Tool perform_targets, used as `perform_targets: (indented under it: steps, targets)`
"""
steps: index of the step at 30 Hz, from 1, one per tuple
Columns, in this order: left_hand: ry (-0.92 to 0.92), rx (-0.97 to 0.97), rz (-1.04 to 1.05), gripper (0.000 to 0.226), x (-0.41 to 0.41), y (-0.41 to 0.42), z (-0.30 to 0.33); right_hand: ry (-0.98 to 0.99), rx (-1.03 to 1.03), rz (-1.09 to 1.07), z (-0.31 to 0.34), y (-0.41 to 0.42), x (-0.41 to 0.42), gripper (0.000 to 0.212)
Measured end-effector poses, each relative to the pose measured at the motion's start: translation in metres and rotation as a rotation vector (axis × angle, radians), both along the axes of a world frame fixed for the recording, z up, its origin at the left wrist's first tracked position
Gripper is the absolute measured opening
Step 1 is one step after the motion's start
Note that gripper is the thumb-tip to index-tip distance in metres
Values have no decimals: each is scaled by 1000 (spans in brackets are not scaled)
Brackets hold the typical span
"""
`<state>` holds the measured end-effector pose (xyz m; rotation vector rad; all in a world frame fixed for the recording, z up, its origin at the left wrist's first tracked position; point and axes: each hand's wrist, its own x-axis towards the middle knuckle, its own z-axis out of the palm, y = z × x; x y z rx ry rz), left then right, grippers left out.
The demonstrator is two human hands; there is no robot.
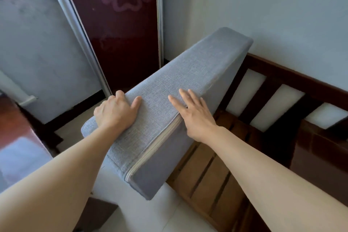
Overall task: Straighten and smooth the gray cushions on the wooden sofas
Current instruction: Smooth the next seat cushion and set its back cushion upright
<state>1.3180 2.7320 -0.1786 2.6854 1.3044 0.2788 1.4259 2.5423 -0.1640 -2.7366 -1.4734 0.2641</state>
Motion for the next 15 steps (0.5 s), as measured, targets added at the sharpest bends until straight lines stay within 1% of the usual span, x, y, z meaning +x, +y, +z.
perform_targets:
  steps: [4,9,13,15]
  targets:
    - [-9,16,102,64,-8,-19,-3,-26,83,71,-17,-10,4,103]
    - [-53,50,198,64,-33,-66,-10,-63,195,113,-33,-32,-3,98]
    - [-82,56,276,65,-61,-89,-15,-110,141,166,-35,-39,-17,99]
    - [-96,49,292,63,-75,-98,-18,-134,168,159,-38,-44,-31,99]
